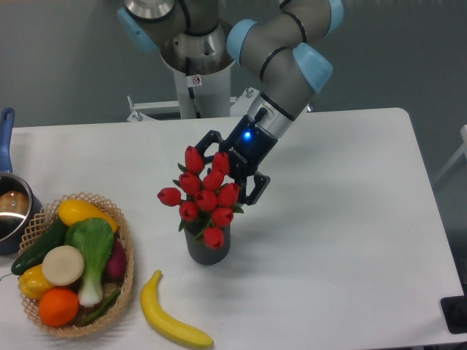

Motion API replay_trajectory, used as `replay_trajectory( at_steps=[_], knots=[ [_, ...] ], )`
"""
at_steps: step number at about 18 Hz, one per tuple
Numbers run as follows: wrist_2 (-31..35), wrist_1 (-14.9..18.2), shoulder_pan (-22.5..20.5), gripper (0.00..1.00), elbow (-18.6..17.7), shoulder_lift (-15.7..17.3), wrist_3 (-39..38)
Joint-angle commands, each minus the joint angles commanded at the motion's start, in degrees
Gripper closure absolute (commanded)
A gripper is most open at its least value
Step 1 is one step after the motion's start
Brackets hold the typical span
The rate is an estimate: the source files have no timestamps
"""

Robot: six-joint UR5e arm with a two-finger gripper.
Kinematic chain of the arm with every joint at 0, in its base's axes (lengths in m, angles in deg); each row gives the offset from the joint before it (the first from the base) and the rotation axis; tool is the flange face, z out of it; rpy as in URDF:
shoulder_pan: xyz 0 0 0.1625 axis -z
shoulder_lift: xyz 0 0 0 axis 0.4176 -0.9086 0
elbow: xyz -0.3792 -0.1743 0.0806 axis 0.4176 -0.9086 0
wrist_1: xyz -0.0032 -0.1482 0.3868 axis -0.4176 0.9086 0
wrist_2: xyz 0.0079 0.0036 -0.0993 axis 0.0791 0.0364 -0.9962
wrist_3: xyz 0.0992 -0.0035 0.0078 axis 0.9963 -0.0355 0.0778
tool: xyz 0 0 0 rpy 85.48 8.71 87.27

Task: Pick up the flowers from the vase
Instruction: 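Close the gripper around the tulip bunch just below the blooms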

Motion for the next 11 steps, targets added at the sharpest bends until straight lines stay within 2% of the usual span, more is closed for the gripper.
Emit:
replay_trajectory(
  at_steps=[11],
  knots=[
    [-5.8, -0.27, -0.17, 0.0, 0.53, -2.03, 0.17]
  ],
)
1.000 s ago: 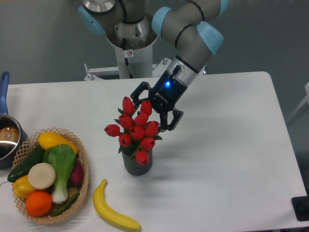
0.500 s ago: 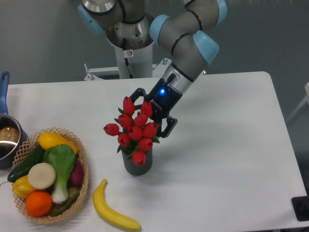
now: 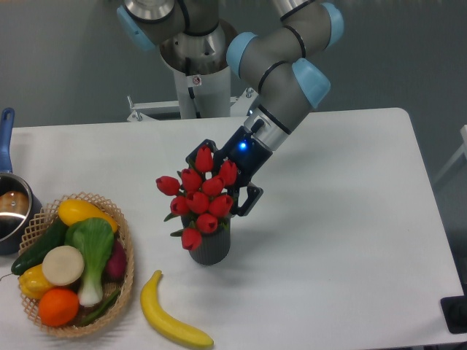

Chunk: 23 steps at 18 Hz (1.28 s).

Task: Pick up the flowers from the vase
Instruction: 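Close the gripper around the tulip bunch just below the blooms, then lift the gripped tulips straight up out of the dark vase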

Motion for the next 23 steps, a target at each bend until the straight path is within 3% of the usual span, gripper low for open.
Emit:
replay_trajectory(
  at_steps=[2, 6, 9, 17, 23],
  knots=[
    [0.0, 0.0, -0.09, 0.05, 0.09, -0.09, 0.0],
    [-0.09, 0.0, -0.62, 0.41, 0.09, -0.09, 0.0],
    [-0.09, 0.0, -0.96, 0.57, 0.26, -0.09, -0.09],
    [-1.93, 0.09, -1.32, 0.57, 0.79, 0.0, -0.96],
    [-4.66, 0.18, -1.14, 0.56, 4.92, 2.72, -12.2]
  ],
)
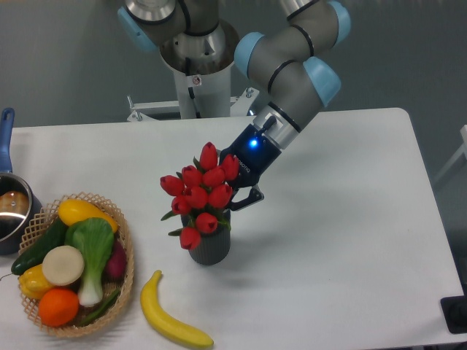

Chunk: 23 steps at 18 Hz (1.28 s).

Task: Pick up the flowers from the vase
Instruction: 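Lift the gripped tulips straight up out of the dark vase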

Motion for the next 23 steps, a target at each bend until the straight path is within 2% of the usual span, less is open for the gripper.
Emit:
replay_trajectory(
  at_steps=[7, 12, 17, 23],
  knots=[
    [0.7, 0.17, -0.79, 0.55, 2.81, 3.96, -7.57],
    [0.79, 0.35, -1.4, 0.55, 2.99, 5.98, -8.71],
    [3.42, 0.62, -2.9, 0.55, 4.14, 10.02, -10.56],
    [2.82, 0.44, -3.34, 0.55, 4.31, 10.55, -13.9]
  ],
)
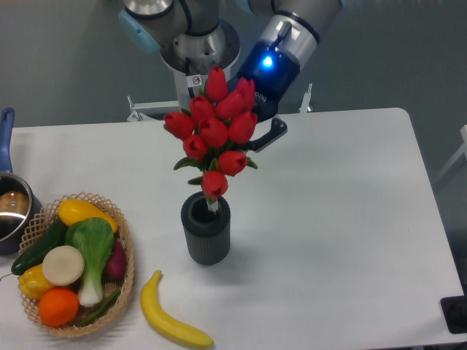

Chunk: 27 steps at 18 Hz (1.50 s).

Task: Pick up the flowers from the vase
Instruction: 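Lift the gripped tulips straight up out of the dark vase, then carry the tulips up and away from the vase, clear of the table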

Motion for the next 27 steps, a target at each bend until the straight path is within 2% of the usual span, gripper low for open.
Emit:
replay_trajectory(
  at_steps=[4, 9, 16, 20, 22, 24, 27],
  knots=[
    [-0.88, -0.09, 0.0, 0.55, 0.79, 0.97, -2.28],
    [-1.06, -0.26, -0.52, 0.55, 5.27, 1.14, -5.8],
    [6.31, -0.44, -11.15, 0.55, 6.07, 1.67, -3.43],
    [15.01, -0.26, -15.02, 0.56, 6.41, 1.32, -3.08],
    [16.6, -0.18, -16.34, 0.56, 6.94, 0.62, -1.24],
    [19.41, -0.09, -17.66, 0.56, 6.86, -1.57, 4.19],
    [19.68, 0.17, -17.93, 0.56, 6.42, -4.03, 11.41]
  ],
)
